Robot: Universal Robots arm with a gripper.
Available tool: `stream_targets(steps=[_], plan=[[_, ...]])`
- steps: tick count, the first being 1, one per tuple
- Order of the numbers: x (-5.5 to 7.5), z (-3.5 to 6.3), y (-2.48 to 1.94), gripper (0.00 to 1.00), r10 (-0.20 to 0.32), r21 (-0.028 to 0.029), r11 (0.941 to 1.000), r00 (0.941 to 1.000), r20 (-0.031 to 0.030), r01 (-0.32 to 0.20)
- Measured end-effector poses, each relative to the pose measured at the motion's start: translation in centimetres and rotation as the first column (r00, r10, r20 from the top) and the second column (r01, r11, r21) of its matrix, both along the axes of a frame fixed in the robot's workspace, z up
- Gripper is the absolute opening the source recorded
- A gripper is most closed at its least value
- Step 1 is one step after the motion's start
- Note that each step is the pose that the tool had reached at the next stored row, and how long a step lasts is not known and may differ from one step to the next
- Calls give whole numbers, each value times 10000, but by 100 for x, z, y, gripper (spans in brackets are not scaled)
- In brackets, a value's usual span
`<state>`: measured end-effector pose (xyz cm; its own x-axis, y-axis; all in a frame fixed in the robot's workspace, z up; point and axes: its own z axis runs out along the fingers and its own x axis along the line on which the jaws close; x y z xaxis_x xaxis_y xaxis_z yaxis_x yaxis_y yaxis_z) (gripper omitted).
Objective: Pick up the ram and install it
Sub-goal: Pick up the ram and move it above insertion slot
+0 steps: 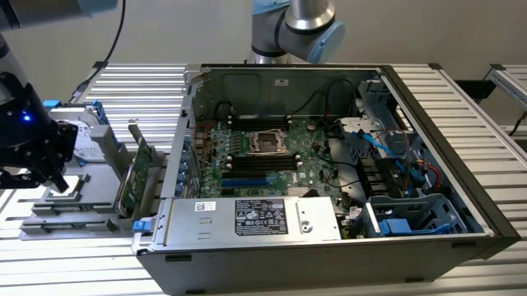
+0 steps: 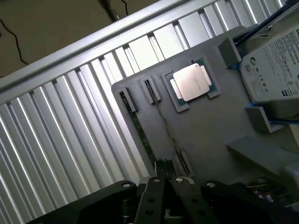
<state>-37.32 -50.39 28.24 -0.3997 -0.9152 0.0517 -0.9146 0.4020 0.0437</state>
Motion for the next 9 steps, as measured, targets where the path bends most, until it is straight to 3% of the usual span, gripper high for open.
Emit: stream_targets(steps=[4,9], plan=[[0,-28,0,11,734,1,9973,9973,1,-734],[0,-40,0,11,1633,-20,9866,9866,-11,-1633]])
